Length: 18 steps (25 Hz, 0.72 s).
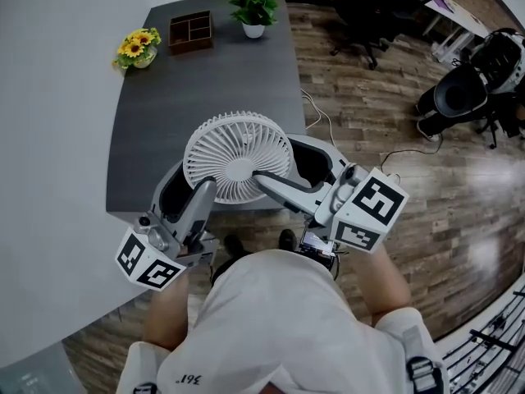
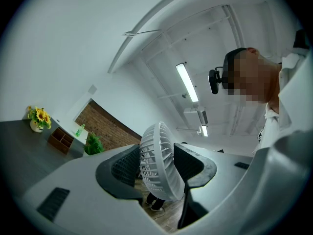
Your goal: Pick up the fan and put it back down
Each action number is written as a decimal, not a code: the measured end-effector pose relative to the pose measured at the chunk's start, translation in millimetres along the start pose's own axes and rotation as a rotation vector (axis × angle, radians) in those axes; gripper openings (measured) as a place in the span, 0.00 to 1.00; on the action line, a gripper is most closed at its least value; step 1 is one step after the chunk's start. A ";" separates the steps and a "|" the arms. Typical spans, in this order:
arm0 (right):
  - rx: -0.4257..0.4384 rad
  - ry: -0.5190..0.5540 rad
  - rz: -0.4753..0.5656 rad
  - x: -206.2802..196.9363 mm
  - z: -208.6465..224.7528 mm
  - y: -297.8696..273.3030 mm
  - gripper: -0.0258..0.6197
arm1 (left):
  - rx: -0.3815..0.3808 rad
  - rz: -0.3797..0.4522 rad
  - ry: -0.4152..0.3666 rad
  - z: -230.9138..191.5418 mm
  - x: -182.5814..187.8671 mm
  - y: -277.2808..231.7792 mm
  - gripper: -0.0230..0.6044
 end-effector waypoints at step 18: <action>-0.040 -0.023 -0.030 -24.0 28.8 42.1 0.48 | -0.019 -0.078 0.024 16.6 -37.7 -39.6 0.41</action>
Point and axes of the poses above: the fingertips, and each gripper's own axes: y backward along the fingers, z to its right, x out of its top, the point moved 2 cm from there along y, backward along the fingers, and after that the axes turned 9 degrees about -z, right-handed, at the moved point
